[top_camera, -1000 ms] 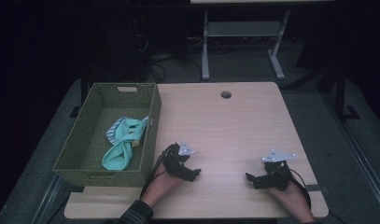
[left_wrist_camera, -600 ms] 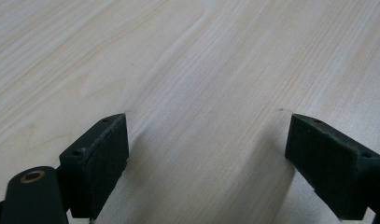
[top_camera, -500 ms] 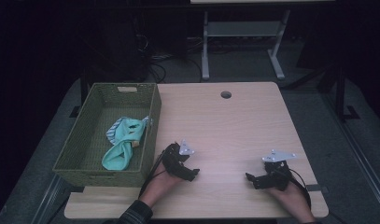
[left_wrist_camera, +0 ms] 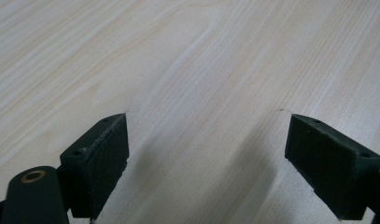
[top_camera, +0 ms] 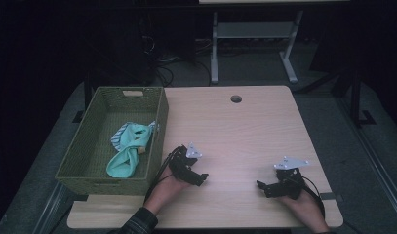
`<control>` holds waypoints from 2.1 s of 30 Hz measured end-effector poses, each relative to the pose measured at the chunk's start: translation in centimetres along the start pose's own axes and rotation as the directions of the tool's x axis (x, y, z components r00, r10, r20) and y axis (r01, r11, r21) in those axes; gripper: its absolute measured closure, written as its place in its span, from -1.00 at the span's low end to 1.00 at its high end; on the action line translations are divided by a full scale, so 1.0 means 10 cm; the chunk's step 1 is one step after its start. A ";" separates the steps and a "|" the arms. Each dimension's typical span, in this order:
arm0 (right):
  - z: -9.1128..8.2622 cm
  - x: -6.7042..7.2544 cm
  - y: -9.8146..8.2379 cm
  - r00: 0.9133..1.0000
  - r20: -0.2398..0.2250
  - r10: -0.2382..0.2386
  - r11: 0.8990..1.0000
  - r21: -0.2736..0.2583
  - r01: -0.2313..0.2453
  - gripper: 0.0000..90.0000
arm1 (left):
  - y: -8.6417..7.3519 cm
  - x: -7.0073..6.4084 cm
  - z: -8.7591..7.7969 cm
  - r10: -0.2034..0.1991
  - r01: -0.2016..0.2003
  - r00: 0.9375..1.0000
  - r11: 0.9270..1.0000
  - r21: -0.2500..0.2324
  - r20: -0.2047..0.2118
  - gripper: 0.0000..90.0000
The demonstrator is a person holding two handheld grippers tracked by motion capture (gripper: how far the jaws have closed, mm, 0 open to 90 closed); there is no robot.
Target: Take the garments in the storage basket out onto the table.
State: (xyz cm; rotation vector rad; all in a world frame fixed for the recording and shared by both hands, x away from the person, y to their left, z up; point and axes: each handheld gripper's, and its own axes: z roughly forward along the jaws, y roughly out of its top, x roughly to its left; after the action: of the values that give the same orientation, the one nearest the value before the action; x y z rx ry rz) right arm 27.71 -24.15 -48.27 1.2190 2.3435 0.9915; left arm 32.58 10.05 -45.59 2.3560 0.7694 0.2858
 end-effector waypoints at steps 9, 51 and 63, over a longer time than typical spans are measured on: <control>0.00 0.00 0.00 1.000 -0.002 -0.003 1.000 -0.002 0.003 -0.94 | 0.04 0.01 -0.02 0.007 -0.008 1.000 1.000 0.009 0.003 -0.71; -0.01 0.00 -0.01 1.000 -0.002 -0.004 1.000 -0.001 0.004 -0.94 | 0.20 0.10 -0.15 -0.017 0.016 0.999 0.999 0.030 0.032 -0.70; -0.01 0.00 -0.01 1.000 -0.002 -0.004 1.000 -0.001 0.004 -0.94 | 0.26 0.11 -0.21 -0.011 0.011 0.999 1.000 0.017 0.034 -0.70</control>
State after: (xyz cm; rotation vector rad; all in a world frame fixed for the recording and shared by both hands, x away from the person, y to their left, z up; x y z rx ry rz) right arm 27.63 -24.19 -48.27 1.2127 2.3459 0.9931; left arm 33.85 10.13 -42.28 2.3654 0.7712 0.2341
